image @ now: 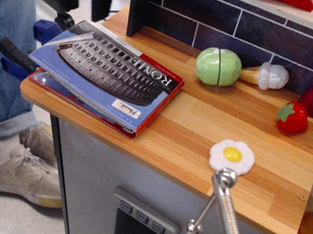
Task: Open book
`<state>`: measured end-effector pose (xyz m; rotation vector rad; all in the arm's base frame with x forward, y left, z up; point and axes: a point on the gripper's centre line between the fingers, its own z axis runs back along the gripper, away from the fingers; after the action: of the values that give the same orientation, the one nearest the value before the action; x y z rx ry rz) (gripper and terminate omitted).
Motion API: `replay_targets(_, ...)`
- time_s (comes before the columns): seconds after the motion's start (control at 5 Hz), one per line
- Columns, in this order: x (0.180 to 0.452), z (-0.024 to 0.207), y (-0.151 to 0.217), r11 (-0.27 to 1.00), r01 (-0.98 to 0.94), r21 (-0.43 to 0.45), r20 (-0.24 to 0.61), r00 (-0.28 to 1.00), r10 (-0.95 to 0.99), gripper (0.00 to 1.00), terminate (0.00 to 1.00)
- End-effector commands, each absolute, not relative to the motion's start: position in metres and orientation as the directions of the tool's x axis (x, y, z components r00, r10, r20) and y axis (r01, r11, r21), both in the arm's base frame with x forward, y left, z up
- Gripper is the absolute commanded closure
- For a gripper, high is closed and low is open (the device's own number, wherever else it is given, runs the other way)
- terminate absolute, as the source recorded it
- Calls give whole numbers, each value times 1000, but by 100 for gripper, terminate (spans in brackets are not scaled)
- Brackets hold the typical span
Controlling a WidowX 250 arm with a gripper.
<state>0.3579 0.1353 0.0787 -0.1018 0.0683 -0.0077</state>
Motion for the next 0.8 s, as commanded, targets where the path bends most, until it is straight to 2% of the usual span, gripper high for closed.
replay_targets(0.0,360,78,136,997,4,-72,-21,1000,-5,0,0)
replay_targets(0.4,358,59,125,999,10,-38,-1,1000,-10,0,0)
replay_targets(0.6,358,60,120,999,14,-45,4,1000,-14,0,0)
